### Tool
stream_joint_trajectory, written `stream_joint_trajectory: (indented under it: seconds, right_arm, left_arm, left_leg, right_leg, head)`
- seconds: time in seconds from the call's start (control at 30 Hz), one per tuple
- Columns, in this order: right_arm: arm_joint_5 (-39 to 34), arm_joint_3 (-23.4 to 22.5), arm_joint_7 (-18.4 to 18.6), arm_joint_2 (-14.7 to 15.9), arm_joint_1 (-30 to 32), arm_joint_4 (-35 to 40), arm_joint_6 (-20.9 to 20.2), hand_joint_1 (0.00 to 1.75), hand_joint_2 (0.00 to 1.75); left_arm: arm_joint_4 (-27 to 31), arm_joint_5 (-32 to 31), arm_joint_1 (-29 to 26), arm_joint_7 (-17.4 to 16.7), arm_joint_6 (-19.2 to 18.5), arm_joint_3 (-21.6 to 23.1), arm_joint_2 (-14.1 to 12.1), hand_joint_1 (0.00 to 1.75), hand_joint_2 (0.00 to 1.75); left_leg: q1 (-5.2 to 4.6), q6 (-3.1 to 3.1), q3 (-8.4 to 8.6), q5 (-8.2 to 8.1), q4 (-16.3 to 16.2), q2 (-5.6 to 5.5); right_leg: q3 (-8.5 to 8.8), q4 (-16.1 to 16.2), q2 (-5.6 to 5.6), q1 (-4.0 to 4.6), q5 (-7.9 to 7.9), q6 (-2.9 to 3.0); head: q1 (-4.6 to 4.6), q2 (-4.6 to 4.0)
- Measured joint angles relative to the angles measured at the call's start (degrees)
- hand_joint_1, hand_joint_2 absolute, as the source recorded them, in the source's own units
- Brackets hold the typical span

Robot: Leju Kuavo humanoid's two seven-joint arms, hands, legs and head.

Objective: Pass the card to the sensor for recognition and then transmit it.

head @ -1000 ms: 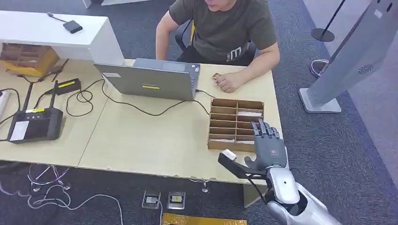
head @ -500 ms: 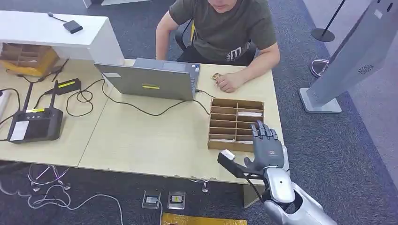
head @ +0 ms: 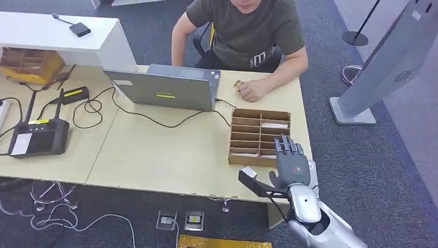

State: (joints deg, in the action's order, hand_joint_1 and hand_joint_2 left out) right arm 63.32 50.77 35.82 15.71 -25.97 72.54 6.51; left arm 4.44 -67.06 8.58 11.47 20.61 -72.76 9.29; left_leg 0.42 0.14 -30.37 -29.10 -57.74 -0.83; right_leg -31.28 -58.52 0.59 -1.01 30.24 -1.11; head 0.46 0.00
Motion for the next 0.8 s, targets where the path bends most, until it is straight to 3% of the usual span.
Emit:
stream_joint_trajectory:
  seconds: [0.4,0.8]
  right_arm:
    - [-1.6,-1.0,-2.3,-2.1,-0.1,-0.1,0.2,1.75,1.75]
    - [-2.1,-1.0,-1.8,-2.4,0.0,-1.3,0.6,1.75,1.75]
  left_arm:
    - [0.0,2.2,0.0,-0.2,2.1,0.0,0.7,0.00,0.00]
    - [0.0,0.3,0.0,-0.4,-0.3,0.0,0.4,0.00,0.00]
  left_leg:
    - [0.00,0.00,0.00,0.00,0.0,0.00]
    - [0.00,0.00,0.01,0.00,0.0,0.00]
  right_leg:
    - [0.00,0.0,0.00,0.00,0.00,0.00]
    - [0.00,0.0,-0.01,0.00,0.00,0.00]
  head:
    - [0.00,0.00]
    - [0.00,0.00]
